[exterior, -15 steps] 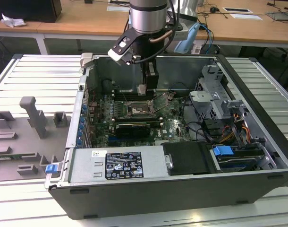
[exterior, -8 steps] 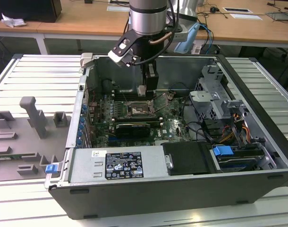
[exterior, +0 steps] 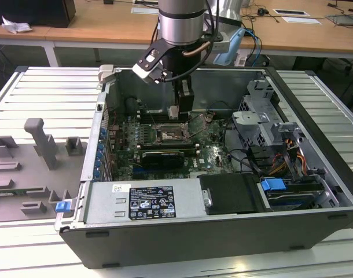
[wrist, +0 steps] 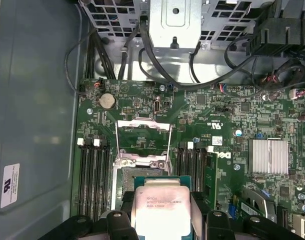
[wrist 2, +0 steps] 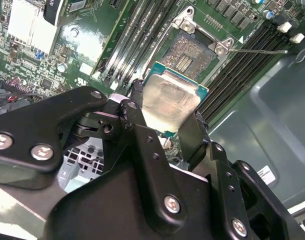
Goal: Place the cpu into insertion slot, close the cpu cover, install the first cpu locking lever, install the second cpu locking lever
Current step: 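Place the cpu into insertion slot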
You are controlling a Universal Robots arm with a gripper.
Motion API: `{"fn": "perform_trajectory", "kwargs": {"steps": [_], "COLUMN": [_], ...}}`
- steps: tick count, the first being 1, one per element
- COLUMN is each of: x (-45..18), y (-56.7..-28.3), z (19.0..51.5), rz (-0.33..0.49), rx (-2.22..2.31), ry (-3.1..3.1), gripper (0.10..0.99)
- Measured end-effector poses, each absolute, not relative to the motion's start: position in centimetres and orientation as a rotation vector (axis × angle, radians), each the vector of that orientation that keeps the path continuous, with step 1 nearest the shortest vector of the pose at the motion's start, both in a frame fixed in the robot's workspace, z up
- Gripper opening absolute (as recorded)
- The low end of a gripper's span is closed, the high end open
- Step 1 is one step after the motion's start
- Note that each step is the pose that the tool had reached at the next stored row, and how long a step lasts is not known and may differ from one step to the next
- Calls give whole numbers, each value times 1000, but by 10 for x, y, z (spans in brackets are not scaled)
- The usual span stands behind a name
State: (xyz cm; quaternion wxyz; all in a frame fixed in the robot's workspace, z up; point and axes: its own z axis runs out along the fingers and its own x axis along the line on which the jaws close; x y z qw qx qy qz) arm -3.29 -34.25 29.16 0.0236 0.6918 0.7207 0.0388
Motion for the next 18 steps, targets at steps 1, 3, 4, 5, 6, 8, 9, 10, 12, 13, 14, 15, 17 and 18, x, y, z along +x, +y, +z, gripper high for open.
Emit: {"fn": "perform_trajectory", "kwargs": {"steps": [1, 3, 4, 5, 6, 8, 9, 10, 12, 13, 14, 15, 17, 18], "x": [-33, -33, -33, -33, -33, -34, -34, -34, -35, -36, -36, -37, -39, -41], "y": [-342, -342, -342, -342, -342, -342, -342, -342, -339, -338, -337, -336, -332, -331], "z": [290, 288, 288, 287, 285, 283, 282, 281, 274, 272, 270, 266, 258, 255], "rz": [120, 120, 119, 119, 119, 119, 119, 119, 119, 119, 119, 118, 119, 119], "rx": [2149, 2162, 2166, 2167, 2168, 2170, 2171, 2173, 2183, 2185, 2186, 2187, 2186, 2184], "ry": [2223, 2209, 2206, 2204, 2203, 2201, 2200, 2198, 2188, 2186, 2185, 2184, 2184, 2186], "gripper": [525, 525, 525, 525, 525, 525, 525, 525, 525, 525, 525, 525, 525, 525]}}
